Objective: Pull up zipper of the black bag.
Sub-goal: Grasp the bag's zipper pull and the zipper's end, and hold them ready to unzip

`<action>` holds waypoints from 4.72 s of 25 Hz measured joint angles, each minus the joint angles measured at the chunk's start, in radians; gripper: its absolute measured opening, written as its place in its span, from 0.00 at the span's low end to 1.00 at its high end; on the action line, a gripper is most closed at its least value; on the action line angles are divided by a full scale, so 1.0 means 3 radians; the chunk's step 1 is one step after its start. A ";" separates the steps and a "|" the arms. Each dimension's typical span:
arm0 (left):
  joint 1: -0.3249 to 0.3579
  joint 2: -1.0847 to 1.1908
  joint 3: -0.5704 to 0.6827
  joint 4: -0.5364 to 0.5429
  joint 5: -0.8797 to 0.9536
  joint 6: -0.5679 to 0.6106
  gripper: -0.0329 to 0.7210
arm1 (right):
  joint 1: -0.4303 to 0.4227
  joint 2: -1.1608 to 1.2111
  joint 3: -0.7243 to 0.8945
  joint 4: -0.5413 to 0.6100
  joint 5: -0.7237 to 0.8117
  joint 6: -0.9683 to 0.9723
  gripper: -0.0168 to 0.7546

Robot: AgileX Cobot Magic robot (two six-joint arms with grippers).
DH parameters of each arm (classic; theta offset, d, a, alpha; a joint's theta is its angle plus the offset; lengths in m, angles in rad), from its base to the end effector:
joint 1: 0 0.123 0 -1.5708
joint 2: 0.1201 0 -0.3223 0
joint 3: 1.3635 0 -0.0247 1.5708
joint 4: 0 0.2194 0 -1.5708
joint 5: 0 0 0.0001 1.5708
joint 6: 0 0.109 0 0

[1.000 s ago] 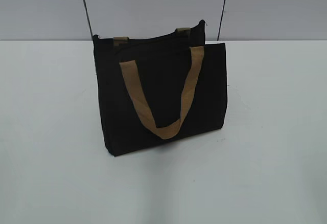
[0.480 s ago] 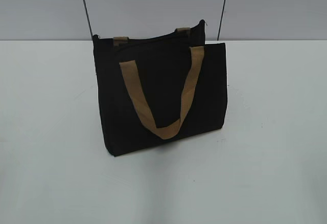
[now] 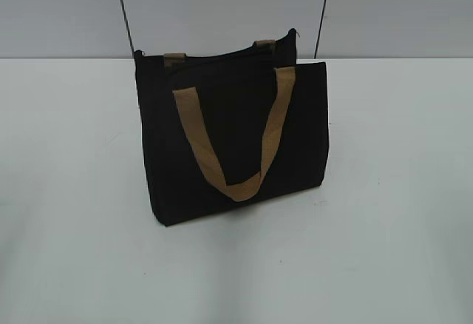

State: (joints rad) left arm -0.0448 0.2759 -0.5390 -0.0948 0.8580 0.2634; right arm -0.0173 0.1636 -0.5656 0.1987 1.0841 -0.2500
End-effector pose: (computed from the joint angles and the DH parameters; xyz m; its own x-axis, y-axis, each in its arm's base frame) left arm -0.0050 -0.0076 0.2931 -0.4525 0.2199 -0.8642 0.2018 0.9692 0.1410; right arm -0.0377 0.0197 0.2786 -0.5268 -0.1440 -0.8377 -0.2127 0.9765 -0.0341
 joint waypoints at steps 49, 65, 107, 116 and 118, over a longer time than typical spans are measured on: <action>-0.0193 0.5269 -0.0766 -0.5451 -0.0378 0.8172 0.61 | 0.0000 0.2207 -0.1230 0.0558 -0.0135 -0.0844 0.50; -0.0376 0.5597 -0.1107 -0.5455 -0.0492 0.8059 0.56 | 0.0000 0.2222 -0.1248 0.0586 -0.0139 -0.0872 0.50; -0.0376 0.3637 -0.1104 -0.4375 -0.0951 0.6383 0.15 | 0.1747 0.5028 -0.3974 0.0812 -0.0066 -0.0894 0.50; -0.0376 0.3494 -0.1104 -0.4409 -0.0951 0.6111 0.15 | 0.2092 0.5601 -0.4132 0.0756 -0.0183 -0.1233 0.50; -0.0376 0.3461 -0.1104 -0.4409 -0.0951 0.6087 0.15 | 0.2095 0.5689 -0.4132 0.0735 -0.0203 -0.1303 0.50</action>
State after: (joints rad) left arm -0.1577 1.3140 -0.8702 -1.4175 0.5726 2.0893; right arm 0.6110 1.8703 -1.8053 0.4192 1.0232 -0.6411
